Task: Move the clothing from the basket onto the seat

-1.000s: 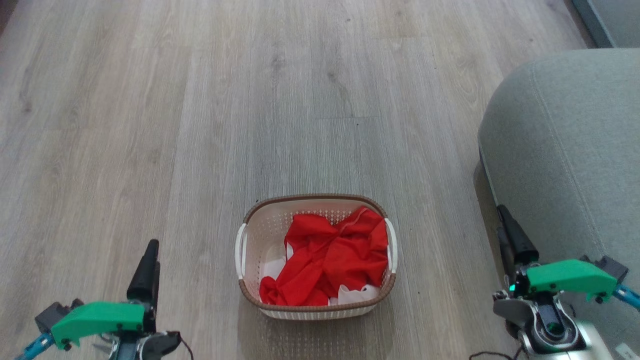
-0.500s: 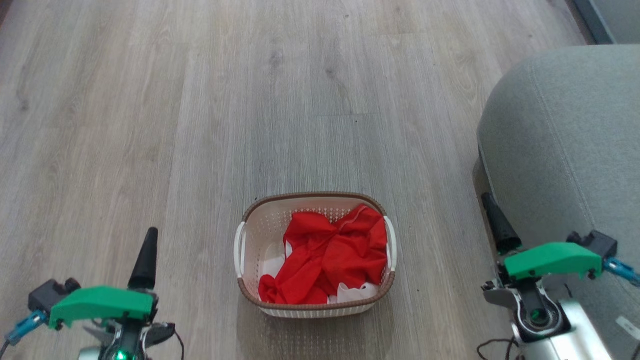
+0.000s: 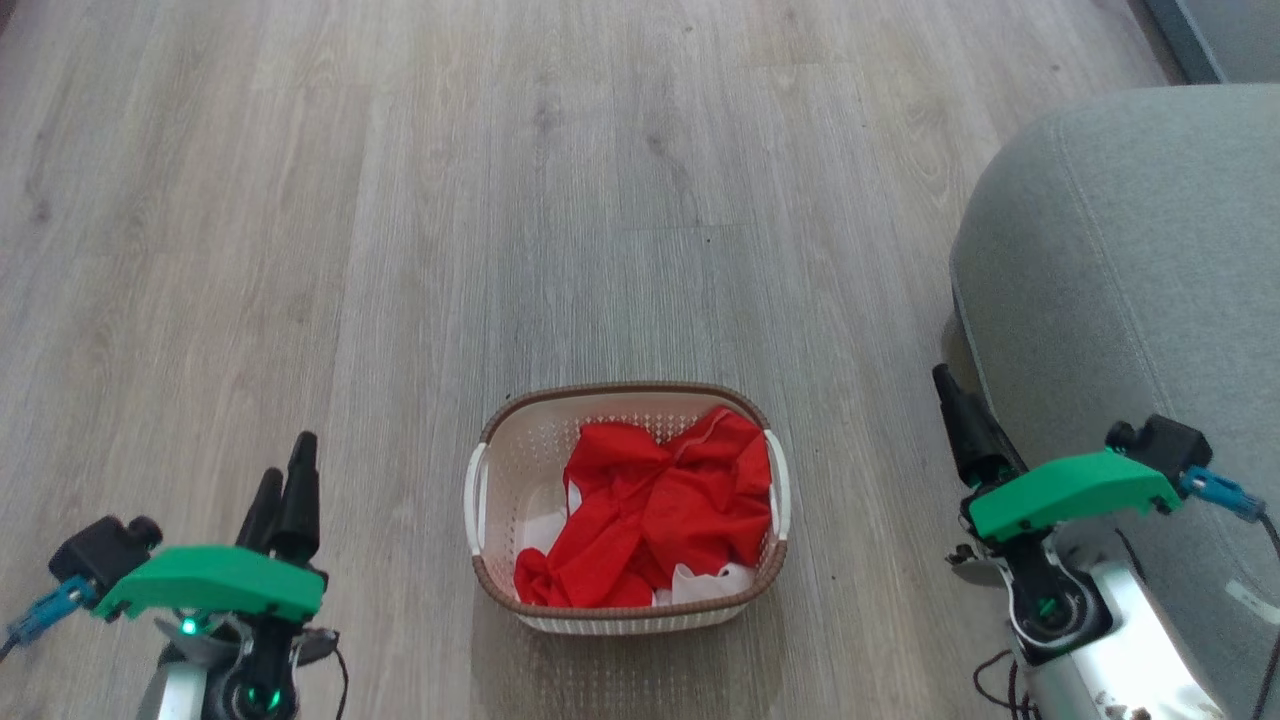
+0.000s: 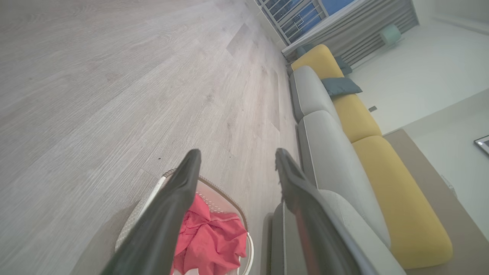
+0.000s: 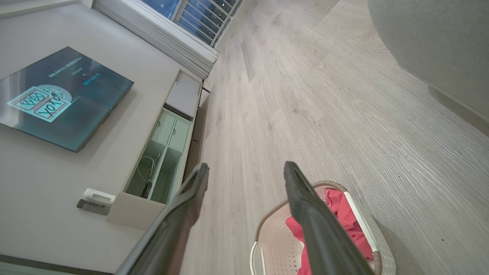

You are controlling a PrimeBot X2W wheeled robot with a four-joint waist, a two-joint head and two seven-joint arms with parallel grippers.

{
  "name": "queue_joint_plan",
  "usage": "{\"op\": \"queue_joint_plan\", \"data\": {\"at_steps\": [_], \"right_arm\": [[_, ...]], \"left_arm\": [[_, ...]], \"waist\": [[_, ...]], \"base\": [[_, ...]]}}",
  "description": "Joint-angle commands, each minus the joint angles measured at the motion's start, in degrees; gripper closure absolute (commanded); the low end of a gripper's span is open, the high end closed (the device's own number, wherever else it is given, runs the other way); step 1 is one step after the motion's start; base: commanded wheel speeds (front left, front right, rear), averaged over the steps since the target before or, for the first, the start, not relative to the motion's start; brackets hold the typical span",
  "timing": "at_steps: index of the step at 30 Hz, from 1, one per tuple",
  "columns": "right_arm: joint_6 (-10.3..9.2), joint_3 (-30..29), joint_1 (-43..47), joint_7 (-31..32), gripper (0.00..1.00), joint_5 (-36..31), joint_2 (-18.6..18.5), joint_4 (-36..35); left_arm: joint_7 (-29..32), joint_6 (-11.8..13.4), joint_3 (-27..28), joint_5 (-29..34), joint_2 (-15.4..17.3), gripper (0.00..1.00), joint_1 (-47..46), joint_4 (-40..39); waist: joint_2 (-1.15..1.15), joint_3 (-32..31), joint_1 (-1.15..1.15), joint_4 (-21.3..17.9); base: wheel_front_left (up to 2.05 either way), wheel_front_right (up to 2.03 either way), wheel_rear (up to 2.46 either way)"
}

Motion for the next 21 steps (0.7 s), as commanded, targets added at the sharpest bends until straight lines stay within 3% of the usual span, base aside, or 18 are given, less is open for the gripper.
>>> {"op": "queue_joint_plan", "data": {"at_steps": [1, 21], "right_arm": [[0.01, 1.08, -4.21, -0.85, 0.00, -1.85, -0.79, -1.17], [0.01, 3.73, -8.87, -4.05, 0.00, -15.12, -0.95, 0.15]], "left_arm": [[-0.94, -0.25, 1.12, 2.48, 1.60, 0.00, -3.56, -1.55], [-4.12, -0.29, 2.40, 17.44, 2.05, 0.00, -6.41, -2.91]], "waist": [[0.00, 0.09, 0.00, -0.01], [0.00, 1.22, 0.00, -0.42]], "base": [[0.00, 0.00, 0.00], [0.00, 0.00, 0.00]]}}
